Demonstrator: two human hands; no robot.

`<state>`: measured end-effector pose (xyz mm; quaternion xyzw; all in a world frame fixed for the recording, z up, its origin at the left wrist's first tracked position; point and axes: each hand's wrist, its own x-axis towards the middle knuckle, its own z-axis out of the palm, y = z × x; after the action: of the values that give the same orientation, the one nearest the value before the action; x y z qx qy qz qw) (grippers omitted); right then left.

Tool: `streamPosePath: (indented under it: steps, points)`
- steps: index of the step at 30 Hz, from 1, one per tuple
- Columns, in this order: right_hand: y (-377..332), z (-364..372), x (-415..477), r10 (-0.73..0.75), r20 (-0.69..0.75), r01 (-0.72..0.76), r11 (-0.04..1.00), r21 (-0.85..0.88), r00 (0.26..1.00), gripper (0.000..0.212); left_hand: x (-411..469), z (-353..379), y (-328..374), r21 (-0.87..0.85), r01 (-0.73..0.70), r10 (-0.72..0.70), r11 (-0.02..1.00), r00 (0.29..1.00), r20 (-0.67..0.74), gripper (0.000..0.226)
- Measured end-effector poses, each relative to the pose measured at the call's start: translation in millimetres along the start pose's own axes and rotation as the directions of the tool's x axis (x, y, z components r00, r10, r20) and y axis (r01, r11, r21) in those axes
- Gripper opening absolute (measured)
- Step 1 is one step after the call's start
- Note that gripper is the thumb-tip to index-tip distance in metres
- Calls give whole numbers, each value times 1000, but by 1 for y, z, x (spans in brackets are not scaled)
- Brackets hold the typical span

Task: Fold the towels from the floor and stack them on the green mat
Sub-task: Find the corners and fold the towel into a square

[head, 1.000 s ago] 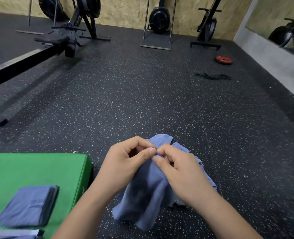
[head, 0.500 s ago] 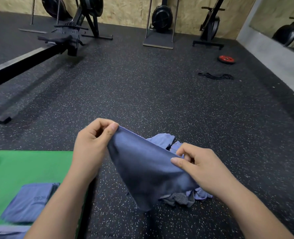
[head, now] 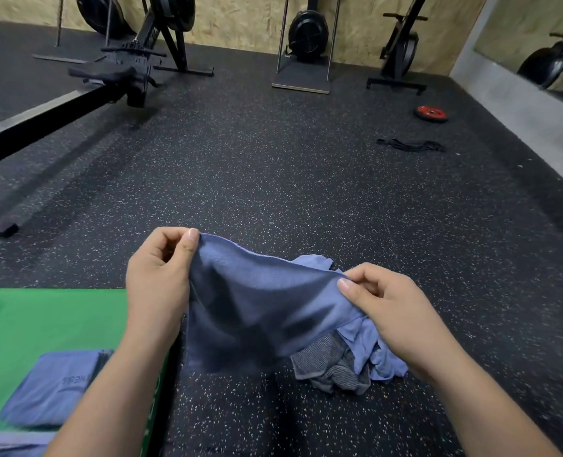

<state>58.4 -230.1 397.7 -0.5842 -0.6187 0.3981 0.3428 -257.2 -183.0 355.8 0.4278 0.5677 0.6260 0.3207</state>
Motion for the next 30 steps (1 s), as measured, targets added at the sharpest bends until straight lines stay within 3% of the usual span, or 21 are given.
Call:
streamPosePath:
  steps: [3, 7, 13, 18, 23, 30]
  points:
    - [-15, 17, -8, 79, -45, -62, 953, 298, 996, 22, -13, 11, 7, 18, -8, 7, 1000, 999, 52, 15]
    - [-35, 35, -20, 98, -56, -72, 933, 353, 994, 14, -33, 30, 19, 119, -40, 26, 992, 993, 117, 15]
    - [-54, 49, -12, 123, -42, -107, 953, 283, 991, 32, -55, 50, 24, 66, -45, 23, 997, 956, 294, 10]
    - [-55, 52, -8, 21, -70, -16, 997, 76, 997, 17, -58, 52, 28, -14, 2, 4, 1000, 908, 419, 4]
    - [-53, 52, -7, -39, -100, 39, 999, -6, 994, 7, -59, 50, 32, -33, 11, 6, 999, 884, 467, 8]
    - [-61, 45, -11, -5, -160, -23, 985, -174, 987, 23, -63, 51, 41, -73, 24, 12, 997, 889, 458, 4]
